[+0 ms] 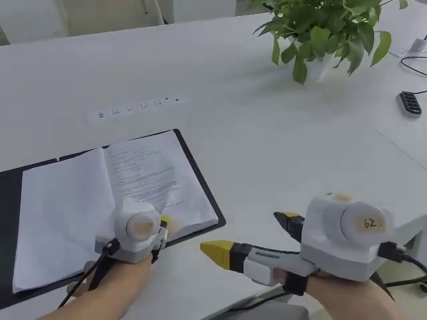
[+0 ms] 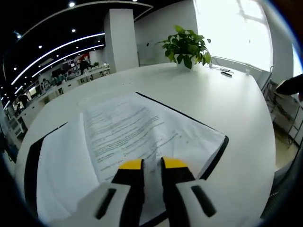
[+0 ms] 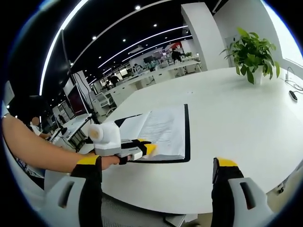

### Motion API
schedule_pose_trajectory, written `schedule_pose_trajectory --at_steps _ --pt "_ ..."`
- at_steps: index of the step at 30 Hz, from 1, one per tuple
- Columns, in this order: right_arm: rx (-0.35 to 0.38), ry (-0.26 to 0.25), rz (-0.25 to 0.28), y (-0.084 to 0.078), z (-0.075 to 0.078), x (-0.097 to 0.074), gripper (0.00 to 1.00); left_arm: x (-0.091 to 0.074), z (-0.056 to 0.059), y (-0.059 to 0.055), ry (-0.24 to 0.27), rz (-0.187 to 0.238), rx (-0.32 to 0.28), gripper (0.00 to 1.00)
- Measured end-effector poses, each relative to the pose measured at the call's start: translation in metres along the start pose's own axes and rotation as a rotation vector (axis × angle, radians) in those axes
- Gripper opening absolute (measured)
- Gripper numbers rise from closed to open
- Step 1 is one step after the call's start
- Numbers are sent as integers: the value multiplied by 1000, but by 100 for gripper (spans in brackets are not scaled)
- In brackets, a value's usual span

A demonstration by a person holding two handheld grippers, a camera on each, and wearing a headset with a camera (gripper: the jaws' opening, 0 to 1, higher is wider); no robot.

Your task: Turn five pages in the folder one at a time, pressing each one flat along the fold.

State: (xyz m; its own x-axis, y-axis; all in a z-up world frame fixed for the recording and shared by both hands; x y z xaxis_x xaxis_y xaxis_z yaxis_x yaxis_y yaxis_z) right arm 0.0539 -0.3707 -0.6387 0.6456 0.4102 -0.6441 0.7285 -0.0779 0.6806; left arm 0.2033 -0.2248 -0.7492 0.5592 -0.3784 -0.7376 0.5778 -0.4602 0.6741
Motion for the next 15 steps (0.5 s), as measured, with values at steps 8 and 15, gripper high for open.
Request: schedule_pose_trajectory --at_steps 8,15 --pt "-13 34 -32 8 3 15 92 1 -7 0 -18 -2 -66 5" --pt "7 91 -67 20 10 49 83 1 -6 0 -30 -1 -112 4"
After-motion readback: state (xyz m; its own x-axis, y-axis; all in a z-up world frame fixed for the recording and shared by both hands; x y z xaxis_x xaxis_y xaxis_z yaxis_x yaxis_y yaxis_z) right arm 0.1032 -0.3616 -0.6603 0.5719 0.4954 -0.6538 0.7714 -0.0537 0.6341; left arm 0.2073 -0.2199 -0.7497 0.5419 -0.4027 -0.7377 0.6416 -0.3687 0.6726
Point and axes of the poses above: the centre of the closed fingertips' face, and the gripper's own axes: x roughly forward along the fingers, z roughly to its right, y roughly out of its top, the point moved 6 cm from there along -x, roughly backward along the fingers, and after that the axes turned 15 degrees about -z, right-handed, at the moved point
